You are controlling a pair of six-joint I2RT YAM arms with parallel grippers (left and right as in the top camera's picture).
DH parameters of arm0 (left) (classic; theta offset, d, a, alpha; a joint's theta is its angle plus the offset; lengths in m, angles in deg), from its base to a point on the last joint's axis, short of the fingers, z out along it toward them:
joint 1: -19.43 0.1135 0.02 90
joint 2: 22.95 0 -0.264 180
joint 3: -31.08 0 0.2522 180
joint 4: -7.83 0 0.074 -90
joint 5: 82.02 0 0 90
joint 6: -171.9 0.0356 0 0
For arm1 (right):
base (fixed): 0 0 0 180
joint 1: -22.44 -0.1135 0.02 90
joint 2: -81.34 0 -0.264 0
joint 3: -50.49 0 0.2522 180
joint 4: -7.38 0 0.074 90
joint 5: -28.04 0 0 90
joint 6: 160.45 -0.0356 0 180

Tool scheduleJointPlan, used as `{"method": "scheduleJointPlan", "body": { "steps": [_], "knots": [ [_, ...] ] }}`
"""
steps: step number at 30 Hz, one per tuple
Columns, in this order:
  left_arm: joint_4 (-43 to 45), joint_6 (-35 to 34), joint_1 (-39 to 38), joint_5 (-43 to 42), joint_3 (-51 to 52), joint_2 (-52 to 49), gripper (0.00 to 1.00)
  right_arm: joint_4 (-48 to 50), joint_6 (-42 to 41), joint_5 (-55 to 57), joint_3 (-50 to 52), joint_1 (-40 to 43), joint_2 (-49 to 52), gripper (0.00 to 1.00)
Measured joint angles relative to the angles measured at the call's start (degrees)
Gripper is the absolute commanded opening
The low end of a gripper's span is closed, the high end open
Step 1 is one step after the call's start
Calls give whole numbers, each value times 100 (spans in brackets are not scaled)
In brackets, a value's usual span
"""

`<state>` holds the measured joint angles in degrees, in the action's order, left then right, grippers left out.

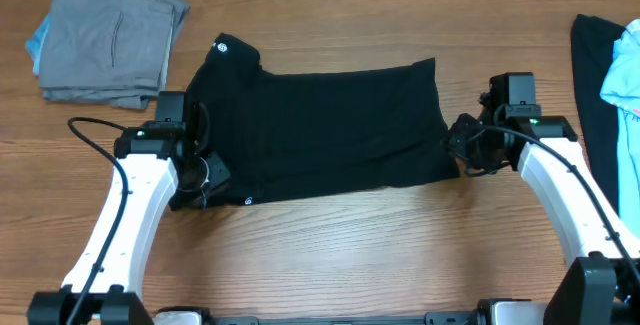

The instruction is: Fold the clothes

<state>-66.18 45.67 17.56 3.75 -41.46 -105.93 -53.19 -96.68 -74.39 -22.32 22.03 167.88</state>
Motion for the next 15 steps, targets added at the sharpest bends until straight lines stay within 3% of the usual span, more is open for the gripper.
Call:
{"method": "scheduleJointPlan", "body": {
  "steps": [5,15],
  "knots": [
    [-2,-120,0,-2,98,-507,4,175,61,-4,2,-11,282,7],
    [122,-170,0,-2,149,-1558,4,354,76,-2,2,-11,1263,4]
  ]
}}
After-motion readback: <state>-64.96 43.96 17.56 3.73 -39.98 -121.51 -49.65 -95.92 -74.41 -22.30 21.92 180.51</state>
